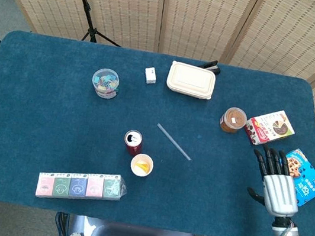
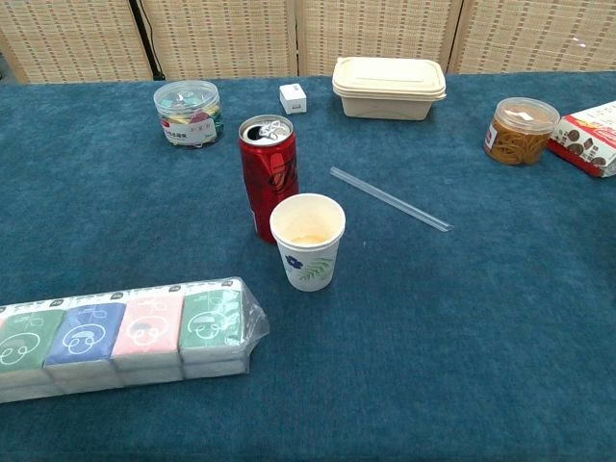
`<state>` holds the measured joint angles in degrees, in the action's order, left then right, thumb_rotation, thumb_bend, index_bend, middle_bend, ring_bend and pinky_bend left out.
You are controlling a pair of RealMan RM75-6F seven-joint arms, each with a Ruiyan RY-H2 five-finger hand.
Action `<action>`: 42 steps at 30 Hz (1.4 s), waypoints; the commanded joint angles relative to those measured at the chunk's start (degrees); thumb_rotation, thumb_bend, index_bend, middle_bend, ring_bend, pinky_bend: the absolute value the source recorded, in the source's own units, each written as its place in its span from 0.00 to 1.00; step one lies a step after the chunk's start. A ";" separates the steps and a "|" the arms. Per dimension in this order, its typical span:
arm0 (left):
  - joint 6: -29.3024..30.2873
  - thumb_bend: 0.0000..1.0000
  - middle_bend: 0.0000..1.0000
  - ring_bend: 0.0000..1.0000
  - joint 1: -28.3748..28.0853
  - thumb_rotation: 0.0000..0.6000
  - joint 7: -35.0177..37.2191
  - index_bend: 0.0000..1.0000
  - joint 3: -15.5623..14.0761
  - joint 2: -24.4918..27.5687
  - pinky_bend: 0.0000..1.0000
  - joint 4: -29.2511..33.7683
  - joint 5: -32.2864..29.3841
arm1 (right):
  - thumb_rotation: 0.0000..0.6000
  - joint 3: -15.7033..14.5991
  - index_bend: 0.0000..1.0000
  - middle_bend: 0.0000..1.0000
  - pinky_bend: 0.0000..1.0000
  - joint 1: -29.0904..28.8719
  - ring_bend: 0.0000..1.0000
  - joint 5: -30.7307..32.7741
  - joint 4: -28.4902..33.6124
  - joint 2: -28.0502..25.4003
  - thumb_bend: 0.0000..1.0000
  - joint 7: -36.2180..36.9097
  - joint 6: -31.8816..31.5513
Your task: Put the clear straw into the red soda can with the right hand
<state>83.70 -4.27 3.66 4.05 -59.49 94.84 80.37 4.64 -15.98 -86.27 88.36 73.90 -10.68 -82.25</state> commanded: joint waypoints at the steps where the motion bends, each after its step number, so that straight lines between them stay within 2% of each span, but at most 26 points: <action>1: -0.14 0.00 0.00 0.00 -0.06 1.00 -0.04 0.00 0.33 0.12 0.00 0.22 -0.52 | 1.00 6.09 0.10 0.00 0.00 -7.86 0.00 8.35 4.69 2.74 0.00 -7.08 10.94; 7: -1.45 0.00 0.00 0.00 -0.49 1.00 0.52 0.00 0.58 0.43 0.00 0.03 -1.43 | 1.00 10.92 0.16 0.00 0.00 -15.11 0.00 19.04 4.32 7.30 0.00 -8.45 21.40; 13: -1.74 0.00 0.00 0.00 -0.53 1.00 1.47 0.00 0.68 0.76 0.00 0.06 -1.52 | 1.00 13.92 0.23 0.00 0.00 -21.24 0.00 30.26 2.38 13.21 0.00 -12.65 26.17; 16: -1.80 0.00 0.00 0.00 -0.49 1.00 2.00 0.00 0.56 0.94 0.00 0.18 -1.25 | 1.00 14.97 0.28 0.00 0.00 -23.94 0.00 36.23 0.60 16.71 0.00 -16.23 25.87; 23: -1.64 0.00 0.00 0.00 -0.23 1.00 4.43 0.00 0.64 1.55 0.00 -0.07 -1.04 | 1.00 17.69 0.32 0.00 0.00 -29.80 0.00 44.51 -6.33 24.43 0.00 -20.54 24.66; 34: -2.45 0.00 0.00 0.00 -0.23 1.00 6.91 0.00 0.87 2.24 0.00 -0.42 -1.67 | 1.00 20.36 0.36 0.00 0.00 -35.89 0.00 52.24 -13.70 31.17 0.03 -25.08 22.08; 42: -2.86 0.00 0.00 0.00 -0.32 1.00 8.02 0.00 0.89 2.61 0.00 -0.59 -1.63 | 1.00 23.19 0.41 0.00 0.00 -39.77 0.00 55.27 -22.77 38.03 0.14 -25.74 19.18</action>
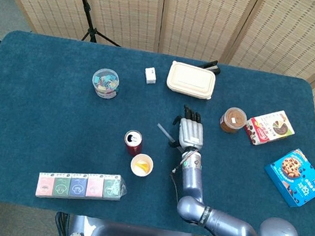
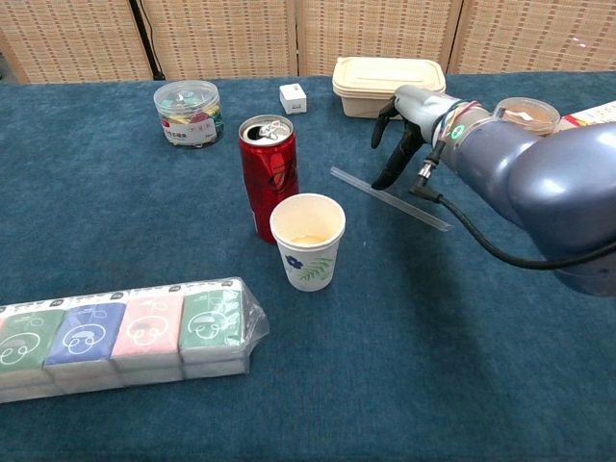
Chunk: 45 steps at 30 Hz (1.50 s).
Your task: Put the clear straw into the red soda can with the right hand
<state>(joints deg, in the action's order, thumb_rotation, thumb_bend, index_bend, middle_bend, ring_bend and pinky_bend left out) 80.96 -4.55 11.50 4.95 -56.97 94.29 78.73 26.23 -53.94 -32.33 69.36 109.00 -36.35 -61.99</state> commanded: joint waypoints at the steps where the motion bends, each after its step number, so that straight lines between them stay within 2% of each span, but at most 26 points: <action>1: -0.15 0.00 0.00 0.00 -0.05 1.00 0.35 0.00 0.01 0.12 0.00 -0.07 0.02 | 1.00 2.16 0.42 0.00 0.00 -2.35 0.00 1.85 -4.92 3.74 0.14 -0.09 -0.94; 10: -0.69 0.00 0.00 0.00 -0.23 1.00 0.16 0.00 0.05 0.28 0.00 -0.04 -0.37 | 1.00 3.69 0.45 0.00 0.00 -4.94 0.00 2.71 -10.65 7.54 0.16 -0.17 0.35; 19: -1.22 0.00 0.00 0.00 -0.42 1.00 0.61 0.00 0.05 0.42 0.00 -0.28 -0.48 | 1.00 6.28 0.46 0.00 0.00 -7.03 0.00 4.39 -17.67 10.54 0.25 0.11 2.92; 27: -1.30 0.00 0.00 0.00 -0.46 1.00 0.63 0.00 0.10 0.46 0.00 -0.34 -0.60 | 1.00 7.79 0.46 0.00 0.00 -8.11 0.00 5.14 -20.12 11.80 0.33 0.62 4.81; 38: -1.30 0.00 0.00 0.00 -0.44 1.00 0.87 0.00 0.19 0.49 0.00 -0.37 -0.77 | 1.00 9.05 0.46 0.00 0.00 -9.09 0.00 6.28 -22.91 13.08 0.34 0.00 6.38; 45: -1.23 0.00 0.00 0.00 -0.39 1.00 1.10 0.00 0.28 0.55 0.00 -0.39 -0.88 | 1.00 9.73 0.48 0.00 0.00 -9.37 0.00 7.14 -23.63 13.26 0.39 -0.75 6.79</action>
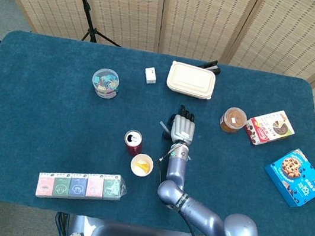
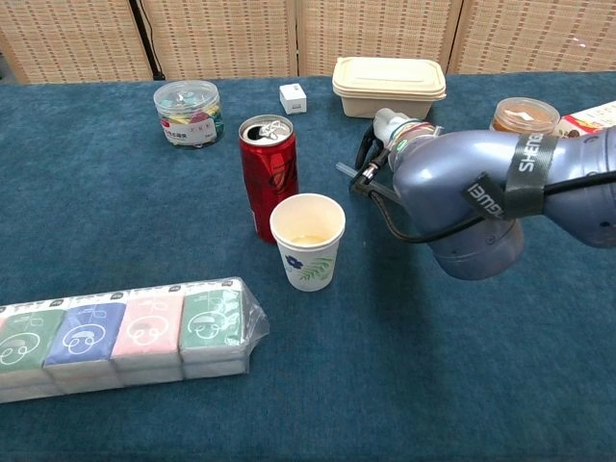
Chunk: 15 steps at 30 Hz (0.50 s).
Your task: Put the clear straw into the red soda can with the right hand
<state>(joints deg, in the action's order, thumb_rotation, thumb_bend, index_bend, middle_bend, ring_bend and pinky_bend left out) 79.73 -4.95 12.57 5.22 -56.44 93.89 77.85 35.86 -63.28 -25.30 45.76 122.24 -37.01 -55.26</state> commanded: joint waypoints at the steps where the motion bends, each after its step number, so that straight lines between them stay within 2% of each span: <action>1: 0.02 0.00 0.00 0.00 0.01 1.00 0.06 0.00 0.01 0.03 0.00 0.00 0.02 | 1.00 0.18 0.48 0.00 0.00 -0.05 0.00 0.19 -0.03 0.04 0.39 -0.14 0.10; 15: 0.21 0.00 0.00 0.00 0.21 1.00 1.14 0.00 0.02 0.29 0.00 -0.13 0.19 | 1.00 0.42 0.53 0.00 0.00 0.01 0.00 1.12 -0.45 0.66 0.43 -1.03 0.44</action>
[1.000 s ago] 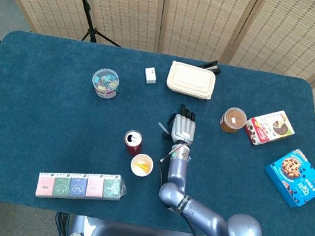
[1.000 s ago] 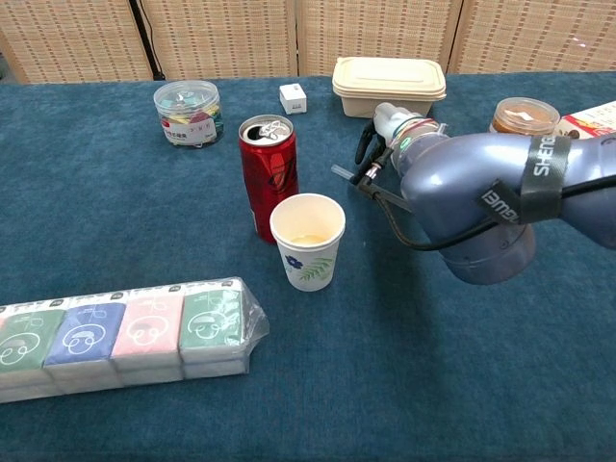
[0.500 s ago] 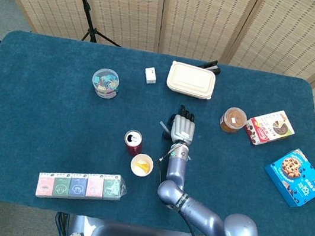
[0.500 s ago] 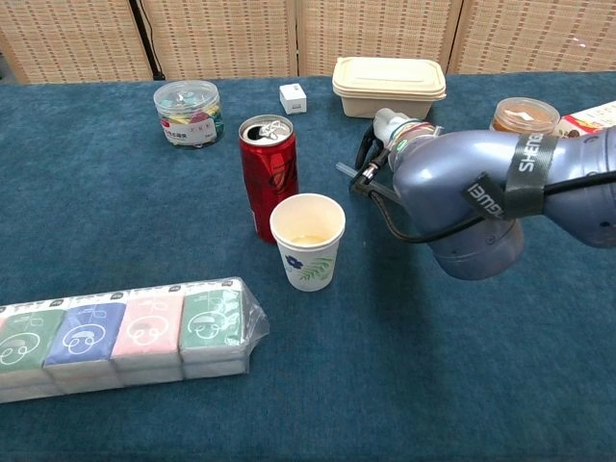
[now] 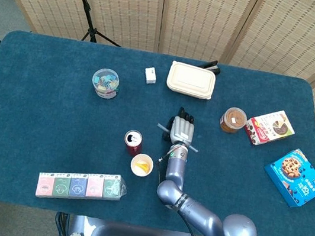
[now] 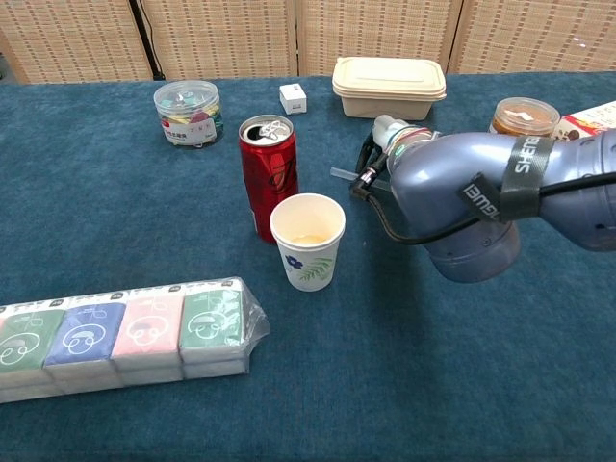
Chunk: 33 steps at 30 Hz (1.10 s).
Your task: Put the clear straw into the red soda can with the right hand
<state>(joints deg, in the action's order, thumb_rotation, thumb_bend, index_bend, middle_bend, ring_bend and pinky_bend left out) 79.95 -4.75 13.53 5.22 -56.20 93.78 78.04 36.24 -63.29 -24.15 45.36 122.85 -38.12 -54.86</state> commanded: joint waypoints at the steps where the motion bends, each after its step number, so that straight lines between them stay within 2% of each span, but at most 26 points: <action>1: -0.02 0.00 0.00 0.00 0.01 1.00 0.25 0.00 0.04 0.06 0.00 -0.05 -0.02 | 1.00 0.04 0.54 0.00 0.00 0.03 0.00 -0.09 -0.08 0.07 0.44 0.15 0.04; 8: -0.22 0.00 0.00 0.00 -0.08 1.00 0.52 0.00 -0.04 0.12 0.00 -0.13 0.19 | 1.00 -0.46 0.55 0.00 0.00 0.86 0.00 -1.44 2.08 -0.64 0.45 1.02 -0.43; 14: -0.39 0.00 0.00 0.00 -0.15 1.00 0.68 0.00 -0.10 0.20 0.00 -0.15 0.30 | 1.00 -2.02 0.56 0.00 0.00 3.49 0.00 -5.79 9.65 -3.87 0.46 3.68 -3.06; 19: -0.56 0.00 0.00 0.00 -0.27 1.00 0.68 0.00 -0.26 0.23 0.00 -0.13 0.66 | 1.00 -2.87 0.57 0.00 0.00 7.26 0.00 -8.45 20.29 -8.94 0.47 6.11 -4.99; 24: -0.67 0.00 0.00 0.00 -0.30 1.00 0.80 0.00 -0.42 0.28 0.00 -0.12 0.93 | 1.00 -1.88 0.57 0.00 0.00 11.39 0.00 -9.81 30.38 -15.39 0.48 11.92 -1.69; 28: -0.23 0.00 0.00 0.00 -0.07 1.00 1.23 0.00 -0.53 0.38 0.00 -0.09 1.26 | 1.00 -0.52 0.58 0.00 0.00 14.58 0.00 -11.05 36.98 -21.35 0.48 17.56 1.43; 30: 0.09 0.00 0.00 0.00 0.07 1.00 1.44 0.00 -0.48 0.39 0.00 -0.09 1.27 | 1.00 1.38 0.58 0.00 0.00 17.21 0.00 -11.55 43.47 -26.17 0.49 21.52 2.54; 33: 0.03 0.00 0.00 0.00 0.01 1.00 1.29 0.00 -0.40 0.27 0.00 -0.20 1.07 | 1.00 2.16 0.58 0.00 0.00 19.36 0.00 -11.90 48.53 -30.52 0.48 25.06 4.49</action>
<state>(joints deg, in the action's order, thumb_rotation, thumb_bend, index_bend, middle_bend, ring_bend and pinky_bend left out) 79.99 -4.74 14.83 4.81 -55.92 93.59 79.12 36.71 -47.15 -35.04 88.64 96.52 -17.27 -52.91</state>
